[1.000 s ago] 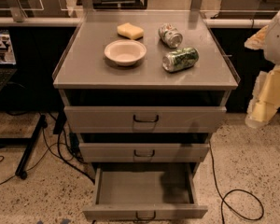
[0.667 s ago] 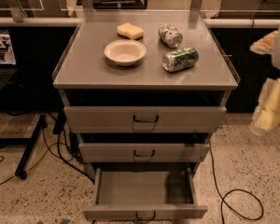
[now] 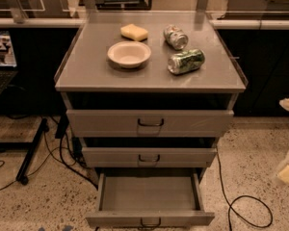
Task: Close bottom drawer
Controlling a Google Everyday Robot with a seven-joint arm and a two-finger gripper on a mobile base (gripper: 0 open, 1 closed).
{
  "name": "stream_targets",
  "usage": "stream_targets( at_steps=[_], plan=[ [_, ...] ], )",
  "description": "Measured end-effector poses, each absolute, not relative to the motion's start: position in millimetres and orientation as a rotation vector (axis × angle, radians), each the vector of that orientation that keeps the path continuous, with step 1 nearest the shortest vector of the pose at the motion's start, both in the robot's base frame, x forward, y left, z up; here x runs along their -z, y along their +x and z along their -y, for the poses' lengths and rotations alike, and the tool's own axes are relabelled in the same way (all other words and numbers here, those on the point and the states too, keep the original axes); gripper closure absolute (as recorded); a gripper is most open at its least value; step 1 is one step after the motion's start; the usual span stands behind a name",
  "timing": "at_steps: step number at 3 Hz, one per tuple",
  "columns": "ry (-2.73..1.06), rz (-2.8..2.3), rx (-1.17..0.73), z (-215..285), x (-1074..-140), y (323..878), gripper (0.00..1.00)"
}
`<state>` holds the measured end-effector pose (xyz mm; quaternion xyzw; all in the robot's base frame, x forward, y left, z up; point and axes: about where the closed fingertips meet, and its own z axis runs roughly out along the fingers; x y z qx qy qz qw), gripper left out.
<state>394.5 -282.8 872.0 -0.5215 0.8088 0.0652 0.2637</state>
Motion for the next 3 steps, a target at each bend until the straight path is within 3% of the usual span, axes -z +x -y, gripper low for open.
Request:
stream_targets(
  at_steps=[2,3],
  plan=[
    [-1.377,-2.134,-0.252,274.5,-871.6,394.5,0.48],
    [-1.365,-2.137,-0.255,275.0,-867.8,394.9,0.79]
  ],
)
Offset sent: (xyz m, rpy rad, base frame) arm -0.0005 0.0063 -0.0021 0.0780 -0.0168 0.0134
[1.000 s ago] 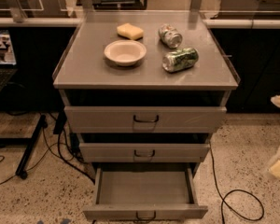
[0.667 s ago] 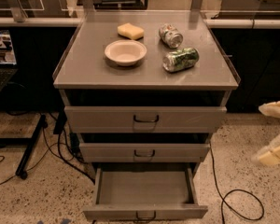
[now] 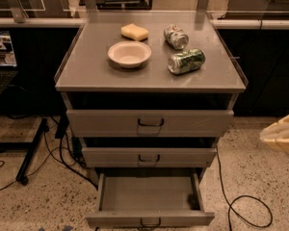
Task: Close bottom drawer
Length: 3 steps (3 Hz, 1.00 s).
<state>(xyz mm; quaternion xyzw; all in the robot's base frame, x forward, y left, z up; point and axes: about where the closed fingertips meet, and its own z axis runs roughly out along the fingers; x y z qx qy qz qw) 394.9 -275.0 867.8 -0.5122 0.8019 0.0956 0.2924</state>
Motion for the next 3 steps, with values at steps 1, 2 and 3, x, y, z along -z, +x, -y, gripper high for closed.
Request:
stream_targets(
  at_steps=[1,2,3],
  plan=[
    [-1.268,-2.157,-0.278,279.2,-838.6,398.4,1.0],
    [-1.111,-2.216,-0.358,282.6,-768.9,409.0,1.0],
    [-0.979,-2.327,-0.445,289.4,-684.1,417.7,1.0]
  ],
)
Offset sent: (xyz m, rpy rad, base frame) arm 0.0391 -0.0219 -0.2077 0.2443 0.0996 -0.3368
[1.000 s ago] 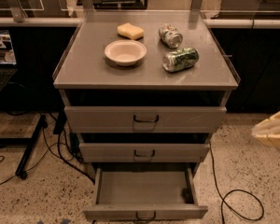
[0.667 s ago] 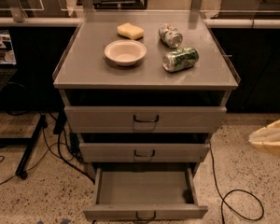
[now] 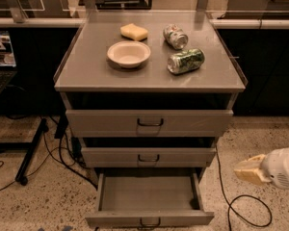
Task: Close bottom drawer
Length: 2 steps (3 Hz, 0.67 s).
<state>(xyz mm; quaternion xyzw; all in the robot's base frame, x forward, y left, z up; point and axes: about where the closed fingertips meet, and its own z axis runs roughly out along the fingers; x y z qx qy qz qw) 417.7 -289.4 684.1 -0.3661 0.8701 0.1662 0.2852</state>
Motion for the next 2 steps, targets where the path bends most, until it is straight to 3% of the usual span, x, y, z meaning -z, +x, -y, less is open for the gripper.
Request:
stream_targets(
  at_steps=[2],
  plan=[
    [-0.868,-2.553,-0.598,287.1,-551.1,412.5,1.0]
  ],
)
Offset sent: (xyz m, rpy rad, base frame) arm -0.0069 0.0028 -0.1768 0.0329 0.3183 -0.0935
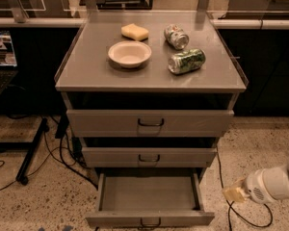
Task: Close bottom drawer
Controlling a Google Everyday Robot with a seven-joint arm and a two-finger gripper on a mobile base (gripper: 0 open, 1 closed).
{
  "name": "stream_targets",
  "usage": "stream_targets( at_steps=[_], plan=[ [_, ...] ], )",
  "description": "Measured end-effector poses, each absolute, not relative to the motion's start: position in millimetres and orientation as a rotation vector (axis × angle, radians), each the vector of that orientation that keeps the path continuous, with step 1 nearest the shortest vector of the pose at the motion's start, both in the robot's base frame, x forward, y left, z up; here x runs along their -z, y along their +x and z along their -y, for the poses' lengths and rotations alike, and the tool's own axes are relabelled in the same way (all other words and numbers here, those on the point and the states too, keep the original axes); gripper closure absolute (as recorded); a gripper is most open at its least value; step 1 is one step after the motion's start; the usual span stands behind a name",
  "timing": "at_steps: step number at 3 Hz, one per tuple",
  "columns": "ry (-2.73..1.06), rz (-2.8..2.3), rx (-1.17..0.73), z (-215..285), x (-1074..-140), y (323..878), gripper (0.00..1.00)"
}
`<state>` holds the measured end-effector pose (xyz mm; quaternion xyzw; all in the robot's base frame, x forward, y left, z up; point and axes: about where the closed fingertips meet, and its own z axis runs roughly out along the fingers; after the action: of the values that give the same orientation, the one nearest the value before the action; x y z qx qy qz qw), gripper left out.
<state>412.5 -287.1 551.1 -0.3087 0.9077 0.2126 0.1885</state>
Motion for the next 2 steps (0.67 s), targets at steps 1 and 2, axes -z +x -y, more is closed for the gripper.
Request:
stream_targets(
  at_steps=[1,2],
  plan=[
    [-0.864,-2.627,-0.658,283.1,-518.1,406.5,1.0],
    [-0.863,-2.63,-0.663,282.3,-515.9,406.0,1.0]
  ],
)
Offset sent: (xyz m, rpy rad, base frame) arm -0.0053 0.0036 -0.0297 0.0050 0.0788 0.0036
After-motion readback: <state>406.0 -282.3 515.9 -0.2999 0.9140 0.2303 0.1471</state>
